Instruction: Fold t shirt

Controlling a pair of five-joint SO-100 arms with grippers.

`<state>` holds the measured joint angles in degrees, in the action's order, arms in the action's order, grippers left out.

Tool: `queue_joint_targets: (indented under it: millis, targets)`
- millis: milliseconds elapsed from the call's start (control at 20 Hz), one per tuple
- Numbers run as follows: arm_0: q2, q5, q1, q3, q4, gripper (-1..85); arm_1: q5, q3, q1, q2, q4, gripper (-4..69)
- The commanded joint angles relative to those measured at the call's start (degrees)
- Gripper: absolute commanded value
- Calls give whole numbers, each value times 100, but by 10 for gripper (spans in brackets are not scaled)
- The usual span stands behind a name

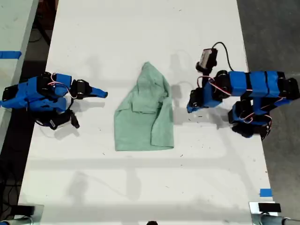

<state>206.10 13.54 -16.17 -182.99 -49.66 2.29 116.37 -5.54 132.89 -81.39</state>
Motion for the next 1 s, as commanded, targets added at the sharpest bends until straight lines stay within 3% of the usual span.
queue_joint_targets:
  millis: [0,150,200,300,950]
  targets:
    - [44,-70,-44,-35,0,-2,-105,2435,-167,1775,984,1]
    - [44,-70,-44,-44,0,-2,-114,4878,-369,3560,1556,1]
    - [44,-70,-35,-44,9,-2,-97,5203,-272,4579,1345,1]
    - [44,-70,-26,-44,9,-2,-176,5897,-413,6873,229,1]
    - [44,-88,-44,-62,18,-2,-422,5845,-185,6820,272,-1]
